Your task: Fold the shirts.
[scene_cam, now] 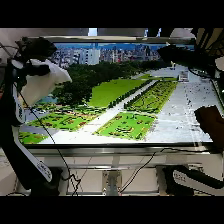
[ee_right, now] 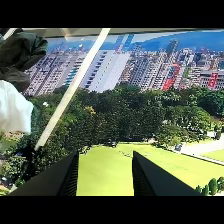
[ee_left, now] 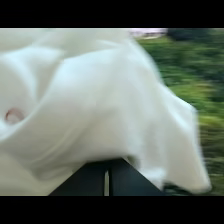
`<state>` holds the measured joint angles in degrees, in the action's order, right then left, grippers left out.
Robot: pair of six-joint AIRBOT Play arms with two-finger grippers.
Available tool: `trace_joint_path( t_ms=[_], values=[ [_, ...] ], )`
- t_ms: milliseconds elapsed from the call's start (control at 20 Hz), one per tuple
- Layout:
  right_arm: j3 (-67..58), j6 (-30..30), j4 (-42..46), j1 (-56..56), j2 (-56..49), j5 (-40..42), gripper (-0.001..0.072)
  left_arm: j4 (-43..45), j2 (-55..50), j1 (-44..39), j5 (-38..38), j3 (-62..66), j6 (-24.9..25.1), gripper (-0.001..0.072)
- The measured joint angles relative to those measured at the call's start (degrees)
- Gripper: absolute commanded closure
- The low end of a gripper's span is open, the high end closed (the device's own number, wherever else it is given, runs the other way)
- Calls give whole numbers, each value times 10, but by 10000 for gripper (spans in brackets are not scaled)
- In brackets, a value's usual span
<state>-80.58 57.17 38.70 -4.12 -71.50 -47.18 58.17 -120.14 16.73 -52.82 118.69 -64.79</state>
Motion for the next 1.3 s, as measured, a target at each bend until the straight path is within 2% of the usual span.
trace_joint_path(
  t_ms=[200, 450, 800, 900, 950, 1050, 1150, 1200, 1250, 1300],
  values=[
    [0, 0, 1, 0, 0, 0, 336, -51, 65, -49, -42, 10, 34, 698],
    [0, 0, 1, 0, 0, 1, 336, -65, 154, -129, -73, 12, 42, 699],
    [0, 0, -4, 0, 0, 20, 349, -67, 222, -277, -114, 12, -20, 699],
    [0, 0, 7, 0, 0, 32, 407, -73, 228, -335, -120, 12, -41, 699],
    [0, 0, 17, -1, 0, 38, 407, -76, 230, -365, -120, 12, -45, 700],
    [0, 5, 52, -1, 0, 49, 396, -82, 235, -432, -116, 13, -51, 698],
    [0, 25, 94, -1, 0, 54, 329, -83, 237, -488, -106, 11, -52, 694],
    [0, 38, 113, -1, 0, 57, 328, -79, 238, -513, -98, 6, -53, 637],
    [0, 51, 134, -1, 0, 58, 328, -71, 238, -531, -92, -2, -53, 460],
    [0, 61, 152, -1, 0, 58, 328, -63, 238, -547, -85, -11, -53, 357]
  ],
)
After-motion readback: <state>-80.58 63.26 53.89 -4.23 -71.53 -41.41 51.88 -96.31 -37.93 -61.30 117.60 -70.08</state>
